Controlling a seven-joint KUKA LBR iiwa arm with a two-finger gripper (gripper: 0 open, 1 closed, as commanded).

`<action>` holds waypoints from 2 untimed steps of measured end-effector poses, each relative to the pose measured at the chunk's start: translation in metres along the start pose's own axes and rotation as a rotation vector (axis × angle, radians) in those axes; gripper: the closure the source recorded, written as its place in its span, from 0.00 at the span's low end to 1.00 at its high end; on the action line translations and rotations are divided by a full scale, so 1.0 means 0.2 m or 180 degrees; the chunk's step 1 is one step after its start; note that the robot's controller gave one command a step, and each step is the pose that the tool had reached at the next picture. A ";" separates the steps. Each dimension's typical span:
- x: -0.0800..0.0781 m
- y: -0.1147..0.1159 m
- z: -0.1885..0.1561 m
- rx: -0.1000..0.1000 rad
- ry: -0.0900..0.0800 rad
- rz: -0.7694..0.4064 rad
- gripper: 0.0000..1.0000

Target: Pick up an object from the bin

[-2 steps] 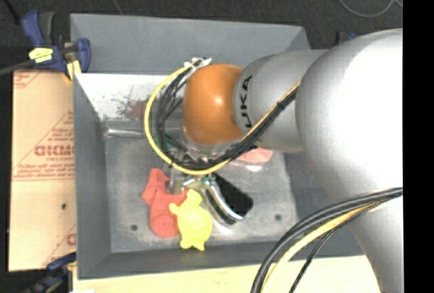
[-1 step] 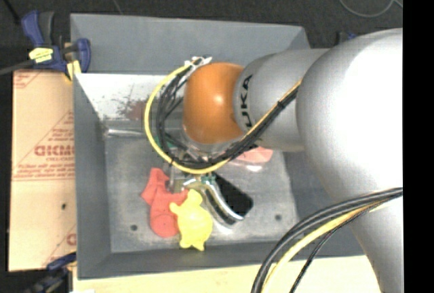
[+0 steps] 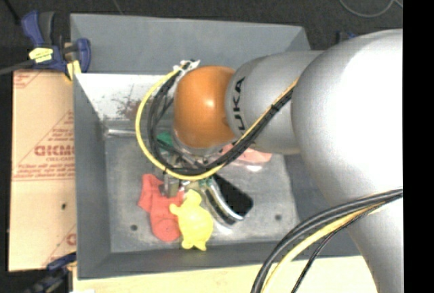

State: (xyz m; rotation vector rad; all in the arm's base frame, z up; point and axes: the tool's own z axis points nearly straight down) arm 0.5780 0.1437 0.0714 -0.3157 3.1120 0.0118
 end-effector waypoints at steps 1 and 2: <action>0.00 0.00 0.00 -0.0001 0.0000 0.0003 1.00; -0.01 0.01 -0.71 0.0001 -0.0013 0.0057 1.00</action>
Offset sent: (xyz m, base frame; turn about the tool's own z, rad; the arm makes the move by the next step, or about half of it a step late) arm -0.0021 0.0028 0.1416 0.0184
